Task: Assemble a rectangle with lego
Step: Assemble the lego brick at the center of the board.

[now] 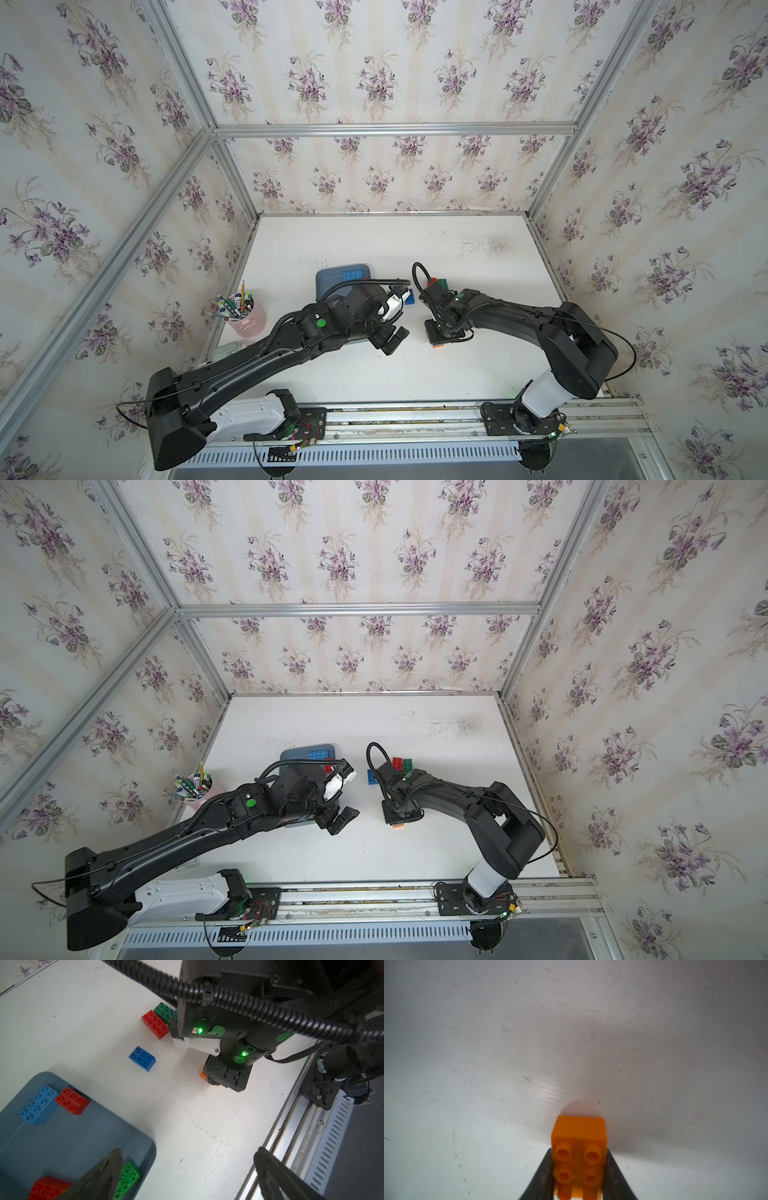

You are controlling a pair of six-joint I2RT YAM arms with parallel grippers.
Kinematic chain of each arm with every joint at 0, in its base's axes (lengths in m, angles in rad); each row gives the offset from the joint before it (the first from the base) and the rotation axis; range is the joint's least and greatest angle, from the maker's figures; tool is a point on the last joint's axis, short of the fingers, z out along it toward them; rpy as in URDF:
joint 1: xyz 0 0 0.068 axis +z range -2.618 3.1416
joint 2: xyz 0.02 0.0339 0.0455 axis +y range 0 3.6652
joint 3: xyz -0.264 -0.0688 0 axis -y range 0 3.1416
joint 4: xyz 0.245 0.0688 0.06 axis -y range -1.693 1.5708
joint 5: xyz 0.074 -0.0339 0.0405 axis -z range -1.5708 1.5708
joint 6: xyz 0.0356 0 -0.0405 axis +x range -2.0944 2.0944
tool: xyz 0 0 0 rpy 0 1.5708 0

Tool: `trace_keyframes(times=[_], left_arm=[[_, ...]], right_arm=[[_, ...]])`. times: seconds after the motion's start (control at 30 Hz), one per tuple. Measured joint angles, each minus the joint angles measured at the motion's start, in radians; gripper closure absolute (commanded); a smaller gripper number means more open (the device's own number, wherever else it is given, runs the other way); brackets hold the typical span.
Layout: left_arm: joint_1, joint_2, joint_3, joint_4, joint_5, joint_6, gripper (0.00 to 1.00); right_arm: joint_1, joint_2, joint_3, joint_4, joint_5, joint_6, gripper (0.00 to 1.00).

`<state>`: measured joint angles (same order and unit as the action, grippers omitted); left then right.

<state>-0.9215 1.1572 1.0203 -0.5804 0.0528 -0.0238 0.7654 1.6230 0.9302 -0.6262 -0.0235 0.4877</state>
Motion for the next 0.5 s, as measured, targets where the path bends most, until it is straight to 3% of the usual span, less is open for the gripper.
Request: trace_keyframes(times=[0.5], left_arm=[[0.000,-0.050,-0.010,-0.008,-0.044,0.000,0.00]], right_arm=[[0.002,0.291,0.339,0.028,-0.010,0.035,0.66]])
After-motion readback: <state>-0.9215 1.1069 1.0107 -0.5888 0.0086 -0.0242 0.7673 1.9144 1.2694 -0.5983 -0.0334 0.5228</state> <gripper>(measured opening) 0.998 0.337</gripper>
